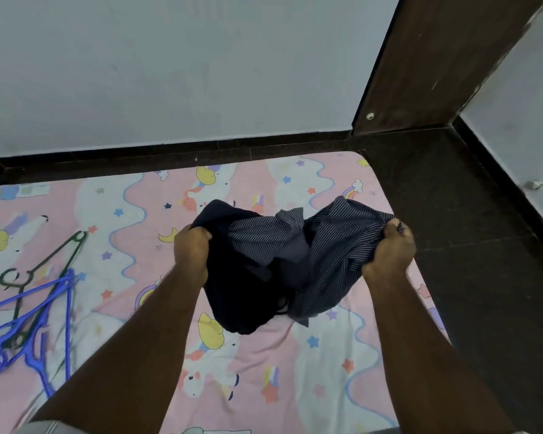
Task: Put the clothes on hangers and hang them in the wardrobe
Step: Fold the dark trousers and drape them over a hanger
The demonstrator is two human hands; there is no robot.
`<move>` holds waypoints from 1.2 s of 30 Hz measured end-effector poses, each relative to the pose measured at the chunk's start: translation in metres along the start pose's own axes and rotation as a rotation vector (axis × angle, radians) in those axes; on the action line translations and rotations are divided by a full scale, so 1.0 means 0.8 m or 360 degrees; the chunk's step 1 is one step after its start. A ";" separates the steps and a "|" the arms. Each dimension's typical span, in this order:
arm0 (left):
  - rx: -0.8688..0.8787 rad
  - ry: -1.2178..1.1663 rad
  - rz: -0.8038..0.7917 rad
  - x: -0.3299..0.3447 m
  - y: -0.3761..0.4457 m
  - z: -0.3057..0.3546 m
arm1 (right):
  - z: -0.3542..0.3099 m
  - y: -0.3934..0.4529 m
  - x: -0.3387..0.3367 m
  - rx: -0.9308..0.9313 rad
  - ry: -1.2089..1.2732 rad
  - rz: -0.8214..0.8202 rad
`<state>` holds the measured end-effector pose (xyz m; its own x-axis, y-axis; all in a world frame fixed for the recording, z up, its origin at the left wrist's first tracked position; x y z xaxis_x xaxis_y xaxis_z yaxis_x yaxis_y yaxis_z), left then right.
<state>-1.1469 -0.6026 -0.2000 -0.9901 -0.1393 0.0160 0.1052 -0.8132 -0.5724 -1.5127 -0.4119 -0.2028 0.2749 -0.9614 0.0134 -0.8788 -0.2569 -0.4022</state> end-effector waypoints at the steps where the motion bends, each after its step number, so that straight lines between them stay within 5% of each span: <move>1: -0.0007 -0.0009 0.0021 -0.003 -0.003 -0.001 | 0.003 0.003 -0.002 -0.0036 -0.0116 0.0030; 5: -0.0078 -0.0058 -0.0027 -0.007 -0.010 -0.008 | 0.040 -0.013 0.026 0.0031 -0.0968 -0.0380; 8: -0.0153 -0.0099 -0.0115 -0.003 -0.020 -0.010 | 0.053 -0.061 0.069 -0.0303 -0.1719 -0.0757; 13: -0.0244 -0.0169 -0.0311 0.011 -0.046 -0.002 | 0.107 -0.140 0.167 -0.0743 -0.1677 -0.1371; 15: -0.0228 -0.0180 -0.0367 0.009 -0.049 0.003 | 0.109 -0.145 0.168 -0.0735 -0.1727 -0.1238; 20: -0.0153 -0.0201 -0.0216 -0.028 -0.034 0.014 | 0.085 -0.093 0.104 -0.0157 -0.0946 -0.0616; 22: -0.0187 -0.0246 -0.0227 -0.035 -0.040 0.011 | 0.071 -0.100 0.102 -0.0252 -0.1079 -0.0727; 26: -0.0290 -0.0336 -0.0389 -0.023 -0.062 -0.001 | 0.085 -0.178 0.157 -0.0573 -0.1507 -0.1409; 28: -0.0316 -0.0322 -0.0458 -0.017 -0.069 -0.002 | 0.098 -0.201 0.171 -0.0672 -0.1695 -0.1447; 36: -0.0100 -0.0383 -0.0219 -0.074 -0.048 0.029 | 0.063 -0.094 0.062 -0.0285 -0.1503 -0.0353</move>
<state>-1.0899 -0.5765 -0.1600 -0.9434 -0.1665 0.2870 -0.0419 -0.7983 -0.6008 -1.4133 -0.4354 -0.2183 0.5706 -0.4356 -0.6962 -0.7943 -0.5080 -0.3332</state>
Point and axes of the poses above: each hand's wrist, its own y-axis towards the middle knuckle, its own x-axis out of the palm, z = x × y, the point moved 9 cm from there along y, towards the middle knuckle, and after that the axes turned 14 degrees about -y, right-handed, at the moved point
